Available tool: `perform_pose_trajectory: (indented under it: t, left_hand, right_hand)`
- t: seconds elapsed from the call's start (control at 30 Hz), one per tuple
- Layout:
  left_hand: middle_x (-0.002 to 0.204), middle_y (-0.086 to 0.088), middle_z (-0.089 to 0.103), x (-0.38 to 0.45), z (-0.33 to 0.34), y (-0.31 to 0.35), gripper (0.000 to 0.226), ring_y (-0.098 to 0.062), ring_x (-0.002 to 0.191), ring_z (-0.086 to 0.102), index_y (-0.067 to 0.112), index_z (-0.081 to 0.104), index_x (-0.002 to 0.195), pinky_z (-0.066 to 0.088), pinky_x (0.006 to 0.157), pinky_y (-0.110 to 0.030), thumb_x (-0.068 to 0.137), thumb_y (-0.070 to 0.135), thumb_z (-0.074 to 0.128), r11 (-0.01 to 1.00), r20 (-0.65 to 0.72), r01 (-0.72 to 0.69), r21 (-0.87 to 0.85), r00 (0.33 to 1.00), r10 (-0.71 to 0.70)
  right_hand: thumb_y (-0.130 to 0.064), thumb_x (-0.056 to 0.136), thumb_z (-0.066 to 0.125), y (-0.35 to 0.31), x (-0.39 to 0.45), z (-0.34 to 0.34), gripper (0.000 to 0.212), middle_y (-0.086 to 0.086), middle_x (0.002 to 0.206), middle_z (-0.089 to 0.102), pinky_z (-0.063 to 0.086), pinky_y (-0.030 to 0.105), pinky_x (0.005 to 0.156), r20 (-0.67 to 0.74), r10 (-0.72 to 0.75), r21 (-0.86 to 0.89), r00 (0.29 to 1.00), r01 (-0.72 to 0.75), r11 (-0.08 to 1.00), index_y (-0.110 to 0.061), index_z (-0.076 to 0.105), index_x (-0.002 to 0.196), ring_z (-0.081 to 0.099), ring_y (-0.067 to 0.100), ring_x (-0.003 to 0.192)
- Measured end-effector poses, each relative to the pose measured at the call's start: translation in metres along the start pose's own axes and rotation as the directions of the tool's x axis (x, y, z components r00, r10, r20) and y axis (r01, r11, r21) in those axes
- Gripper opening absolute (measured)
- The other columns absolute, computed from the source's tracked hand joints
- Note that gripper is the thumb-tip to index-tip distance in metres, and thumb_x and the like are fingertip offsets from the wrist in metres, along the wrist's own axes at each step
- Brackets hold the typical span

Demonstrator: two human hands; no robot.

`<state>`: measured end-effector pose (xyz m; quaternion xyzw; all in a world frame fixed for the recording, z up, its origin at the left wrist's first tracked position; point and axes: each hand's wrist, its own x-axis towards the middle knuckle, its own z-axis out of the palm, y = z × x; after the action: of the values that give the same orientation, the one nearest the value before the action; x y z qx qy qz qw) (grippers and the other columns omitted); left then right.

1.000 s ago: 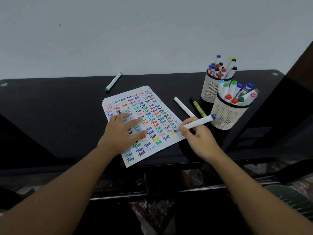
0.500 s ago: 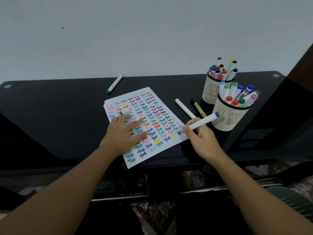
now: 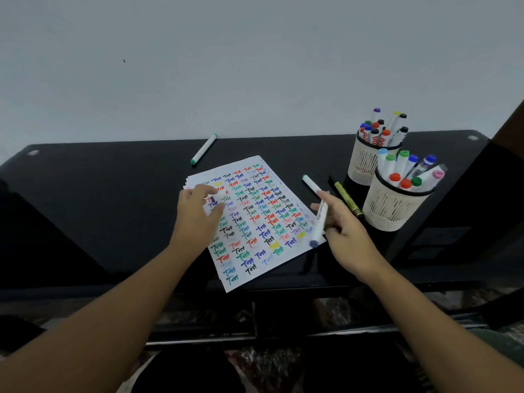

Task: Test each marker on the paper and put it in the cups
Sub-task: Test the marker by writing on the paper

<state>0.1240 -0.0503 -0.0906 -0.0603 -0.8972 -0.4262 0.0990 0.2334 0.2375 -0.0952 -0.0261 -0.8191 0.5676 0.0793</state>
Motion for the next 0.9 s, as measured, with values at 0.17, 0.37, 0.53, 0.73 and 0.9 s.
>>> perform_pose_trajectory:
  t: [0.17, 0.37, 0.53, 0.73, 0.9]
  left_hand:
    - [0.137, -0.006, 0.039, 0.026, -0.003, 0.002, 0.047, -0.021, 0.127, 0.037, 0.027, 0.048, 0.135, 0.041, 0.09, -0.032, 0.095, 0.039, 0.069, 0.975, -0.042, 0.096, 0.201, 0.995, -0.089]
    - [0.138, -0.01, 0.041, 0.044, 0.002, -0.003, 0.042, -0.03, 0.128, 0.038, 0.029, 0.056, 0.136, 0.044, 0.1, -0.042, 0.098, 0.048, 0.06, 0.907, 0.099, 0.156, 0.39, 0.973, -0.21]
    - [0.115, -0.003, 0.059, 0.045, 0.004, -0.005, 0.025, -0.02, 0.103, 0.057, 0.027, 0.068, 0.123, 0.051, 0.086, -0.035, 0.1, 0.034, 0.062, 0.948, 0.09, 0.047, 0.314, 0.993, -0.079]
    - [0.102, 0.018, 0.065, 0.02, 0.004, 0.013, 0.012, -0.005, 0.087, 0.061, 0.034, 0.069, 0.109, 0.048, 0.072, -0.024, 0.098, 0.03, 0.068, 0.999, 0.159, -0.047, 0.013, 0.986, 0.045]
    - [0.101, 0.019, 0.067, 0.004, 0.007, 0.021, 0.013, -0.003, 0.082, 0.057, 0.035, 0.071, 0.106, 0.043, 0.072, -0.019, 0.097, 0.026, 0.069, 0.986, 0.187, -0.152, -0.065, 0.969, 0.161]
  right_hand:
    - [-0.018, 0.109, 0.05, -0.019, 0.014, 0.008, 0.033, -0.012, 0.121, 0.07, 0.052, 0.031, 0.098, -0.059, 0.003, 0.233, 0.998, 0.011, 0.972, -0.04, 0.068, 0.127, 0.071, 0.014, 0.106]
    - [-0.033, 0.103, 0.065, -0.037, 0.044, 0.025, 0.043, -0.01, 0.11, 0.074, 0.054, 0.023, 0.074, 0.066, 0.042, 0.022, 0.997, -0.043, 0.999, -0.037, 0.044, 0.141, 0.067, 0.005, 0.073]
    - [-0.035, 0.103, 0.063, -0.036, 0.052, 0.03, 0.015, -0.012, 0.096, 0.071, 0.053, 0.029, 0.071, 0.086, -0.023, -0.334, 0.996, 0.05, 0.941, -0.033, 0.065, 0.118, 0.066, 0.007, 0.082]
    - [-0.042, 0.105, 0.057, -0.03, 0.059, 0.028, 0.025, -0.006, 0.104, 0.067, 0.055, 0.039, 0.077, 0.188, -0.089, -0.569, 0.978, 0.183, 0.802, -0.043, 0.063, 0.129, 0.063, 0.014, 0.09]
    - [-0.044, 0.104, 0.058, -0.028, 0.06, 0.029, 0.026, -0.006, 0.106, 0.067, 0.056, 0.042, 0.079, 0.174, -0.122, -0.588, 0.977, 0.202, 0.783, -0.044, 0.063, 0.13, 0.063, 0.015, 0.093]
